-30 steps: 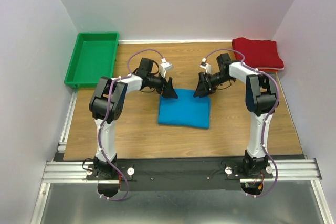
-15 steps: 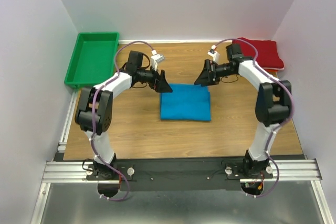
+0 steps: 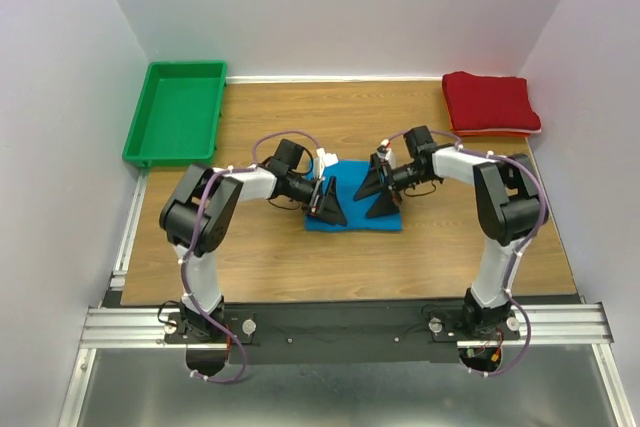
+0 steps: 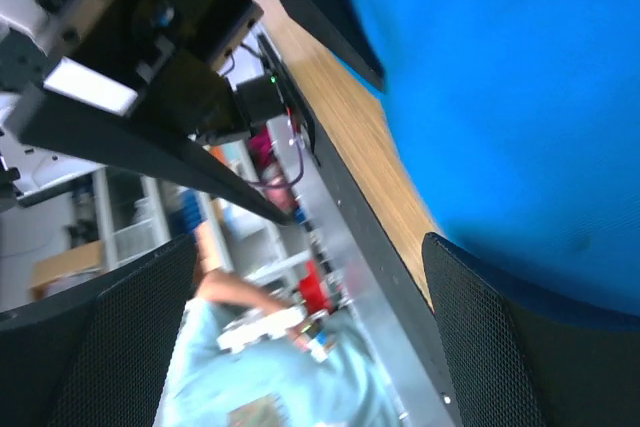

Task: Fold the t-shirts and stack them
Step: Fold the tshirt

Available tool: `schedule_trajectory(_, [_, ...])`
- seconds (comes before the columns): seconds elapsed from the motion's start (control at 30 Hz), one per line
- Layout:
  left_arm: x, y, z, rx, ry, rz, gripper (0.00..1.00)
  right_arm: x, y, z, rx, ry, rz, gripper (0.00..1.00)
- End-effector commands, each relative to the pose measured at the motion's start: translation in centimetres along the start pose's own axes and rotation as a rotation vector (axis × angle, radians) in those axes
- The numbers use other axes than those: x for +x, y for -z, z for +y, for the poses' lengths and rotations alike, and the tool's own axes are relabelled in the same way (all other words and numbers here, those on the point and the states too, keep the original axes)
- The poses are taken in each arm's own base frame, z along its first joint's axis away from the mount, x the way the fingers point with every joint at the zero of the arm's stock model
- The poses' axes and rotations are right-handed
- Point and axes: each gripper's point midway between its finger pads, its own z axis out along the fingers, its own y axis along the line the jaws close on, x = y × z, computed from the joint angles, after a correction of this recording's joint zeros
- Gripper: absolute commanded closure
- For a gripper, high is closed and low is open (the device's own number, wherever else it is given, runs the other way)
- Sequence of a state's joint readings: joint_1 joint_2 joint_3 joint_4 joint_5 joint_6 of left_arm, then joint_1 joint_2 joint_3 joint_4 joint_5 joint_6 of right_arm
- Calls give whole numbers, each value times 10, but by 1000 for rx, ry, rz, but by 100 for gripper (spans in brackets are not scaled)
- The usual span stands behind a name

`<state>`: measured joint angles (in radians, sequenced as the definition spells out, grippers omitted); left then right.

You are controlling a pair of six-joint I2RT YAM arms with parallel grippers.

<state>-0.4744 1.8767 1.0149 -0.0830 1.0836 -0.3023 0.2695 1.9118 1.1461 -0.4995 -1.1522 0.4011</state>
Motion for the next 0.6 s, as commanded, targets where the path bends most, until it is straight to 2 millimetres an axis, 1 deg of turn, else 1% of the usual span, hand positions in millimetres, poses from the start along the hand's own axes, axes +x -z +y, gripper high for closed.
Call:
schedule_trajectory(0.0, [23,-5,27,35,158,41,6,10,-13,-31,-36,-126,60,0])
schedule_trajectory(0.03, [25,-5,32,38,176,44,6,9,-12,-37,-29,-135,55,0])
schedule_trajectory(0.07, [31,-4,44,32,218,47,6,7,-12,-44,-16,-128,49,0])
schedule_trajectory(0.1, [37,-3,47,42,237,55,6,7,-14,-56,-12,-155,54,0])
schedule_trajectory(0.13, [41,-2,51,45,251,62,6,8,-11,-64,-5,-190,53,0])
schedule_trajectory(0.17, [46,-1,58,38,272,67,6,10,-10,-73,5,-181,56,0])
schedule_trajectory(0.2, [50,1,62,33,271,68,6,12,-8,-80,18,-186,56,0])
schedule_trajectory(0.23, [52,3,65,26,276,64,6,17,-4,-94,48,-197,61,0])
schedule_trajectory(0.33, [54,9,71,9,296,49,6,25,4,-110,79,-218,68,0])
schedule_trajectory(0.37, [52,12,71,4,282,42,6,28,6,-113,98,-209,71,0])
schedule_trajectory(0.43, [50,16,70,-12,267,36,6,25,11,-110,111,-190,59,0])
schedule_trajectory(0.47, [45,19,65,-16,233,26,6,21,15,-102,113,-153,45,0])
schedule_trajectory(0.53, [44,22,57,-12,214,28,6,17,19,-89,102,-119,33,0])
schedule_trajectory(0.57, [40,25,53,-9,182,22,6,15,22,-78,77,-91,27,0])
